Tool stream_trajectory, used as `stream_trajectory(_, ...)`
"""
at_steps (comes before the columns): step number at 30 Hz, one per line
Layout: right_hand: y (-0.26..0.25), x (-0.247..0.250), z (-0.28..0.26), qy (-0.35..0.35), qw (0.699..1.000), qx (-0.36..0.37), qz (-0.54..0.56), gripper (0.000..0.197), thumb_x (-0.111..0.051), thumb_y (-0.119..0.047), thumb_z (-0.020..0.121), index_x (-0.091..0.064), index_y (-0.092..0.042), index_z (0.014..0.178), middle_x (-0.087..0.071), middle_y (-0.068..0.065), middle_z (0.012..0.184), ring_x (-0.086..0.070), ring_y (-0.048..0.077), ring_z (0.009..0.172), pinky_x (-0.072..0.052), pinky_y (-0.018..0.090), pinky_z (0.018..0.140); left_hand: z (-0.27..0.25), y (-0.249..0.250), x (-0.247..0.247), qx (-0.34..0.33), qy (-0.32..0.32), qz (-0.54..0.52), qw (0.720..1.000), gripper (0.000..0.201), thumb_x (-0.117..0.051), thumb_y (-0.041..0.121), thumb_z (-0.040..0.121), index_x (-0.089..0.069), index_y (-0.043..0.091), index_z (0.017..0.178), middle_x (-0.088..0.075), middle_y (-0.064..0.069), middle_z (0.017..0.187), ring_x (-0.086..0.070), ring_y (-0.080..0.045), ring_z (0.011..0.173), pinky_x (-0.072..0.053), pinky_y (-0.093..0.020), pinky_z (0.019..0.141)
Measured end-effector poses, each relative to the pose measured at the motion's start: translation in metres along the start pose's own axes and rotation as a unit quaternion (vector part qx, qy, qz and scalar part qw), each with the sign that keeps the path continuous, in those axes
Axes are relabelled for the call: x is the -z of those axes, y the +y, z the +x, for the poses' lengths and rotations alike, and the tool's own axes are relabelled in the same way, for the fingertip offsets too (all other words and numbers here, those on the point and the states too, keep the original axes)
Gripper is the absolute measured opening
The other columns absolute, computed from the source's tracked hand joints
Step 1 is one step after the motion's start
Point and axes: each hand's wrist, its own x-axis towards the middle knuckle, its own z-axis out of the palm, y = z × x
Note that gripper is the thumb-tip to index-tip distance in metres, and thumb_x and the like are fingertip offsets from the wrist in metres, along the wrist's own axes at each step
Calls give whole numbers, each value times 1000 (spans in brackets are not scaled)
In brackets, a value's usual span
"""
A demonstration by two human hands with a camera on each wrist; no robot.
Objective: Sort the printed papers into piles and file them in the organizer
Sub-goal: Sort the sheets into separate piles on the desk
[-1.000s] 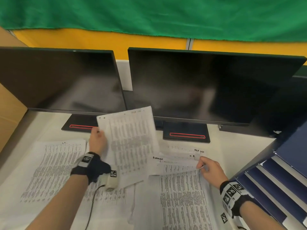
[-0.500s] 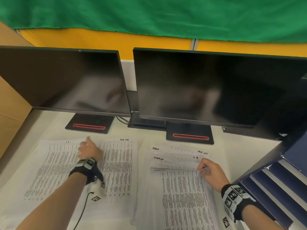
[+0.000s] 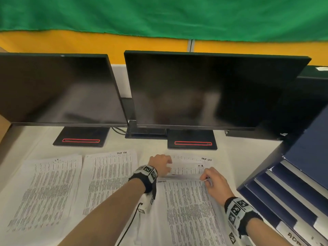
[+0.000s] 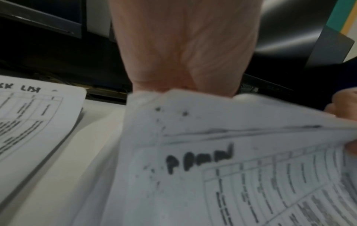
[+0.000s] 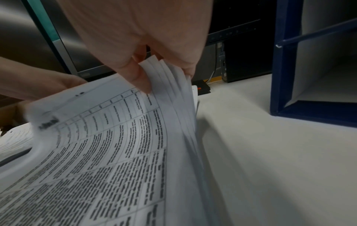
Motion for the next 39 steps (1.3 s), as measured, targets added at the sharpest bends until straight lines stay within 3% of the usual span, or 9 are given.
stream_trajectory(5,3,-1,3,0,999,0,-47,20,-50,-1,83,-57,-20,81,-32,-18,130,-56,6,93,-46,24,89,-9,8,-2,-87,4,-28,996,27,-53,31,90,-67,9,84,-60,-4,86,-54,-20,81,-39,-30,71)
stream_trajectory(11,2,-1,7,-14,998,5,-57,23,-49,1,84,-55,-21,81,-56,-7,89,-55,10,86,-48,32,84,-13,-4,2,-60,38,-125,990,31,-51,43,91,-64,16,100,-51,-1,107,-52,-16,89,-41,-27,80)
stream_trajectory(15,2,-2,7,16,996,24,-86,30,-54,0,82,-53,-29,77,-57,-16,83,-52,10,83,-43,30,79,-4,-29,4,56,101,-111,987,32,-42,8,95,-49,14,126,-43,-9,128,-56,-27,107,-46,-34,96)
stream_trajectory(21,-9,1,5,55,967,41,-244,28,-73,-7,62,-60,-32,67,-64,-22,68,-50,13,82,-18,32,75,-6,-33,6,37,123,-7,992,21,-56,23,88,-58,17,108,-59,-2,111,-54,-20,100,-43,-27,80)
stream_trajectory(25,-2,-1,11,16,982,33,-186,25,-60,-5,77,-62,-29,78,-58,-16,87,-51,13,94,-30,34,98,-10,-31,11,-20,122,-46,991,20,-56,27,91,-67,18,104,-66,0,107,-48,-20,106,-38,-31,89)
stream_trajectory(28,0,1,11,-10,996,-1,-93,19,-54,-4,85,-61,-21,81,-41,-11,104,-52,8,88,-42,9,78,-16,-28,17,-80,66,-186,977,19,-60,22,90,-70,14,103,-67,4,104,-54,-3,86,-42,-18,82)
stream_trajectory(31,3,3,11,-4,993,11,-115,18,-53,-5,85,-62,-21,80,-32,-21,123,-44,2,103,-43,14,83,-20,-25,22,-108,-31,-229,967,17,-60,20,90,-70,13,102,-66,5,103,-55,4,79,-38,-4,69)
stream_trajectory(35,4,3,9,-24,993,10,-115,22,-51,-5,86,-60,-25,83,-55,-18,99,-44,9,97,-39,15,73,-21,-19,27,-52,-127,-318,938,24,-58,39,90,-67,19,98,-64,-1,112,-57,-17,107,-45,-28,91)
stream_trajectory(39,2,4,2,-1,994,12,-113,22,-54,-6,86,-64,-25,84,-53,-23,81,-43,10,88,-40,23,74,1,-18,19,104,6,-340,935,56,-50,52,89,-39,21,135,-44,-11,135,-54,-26,111,-50,-37,89)
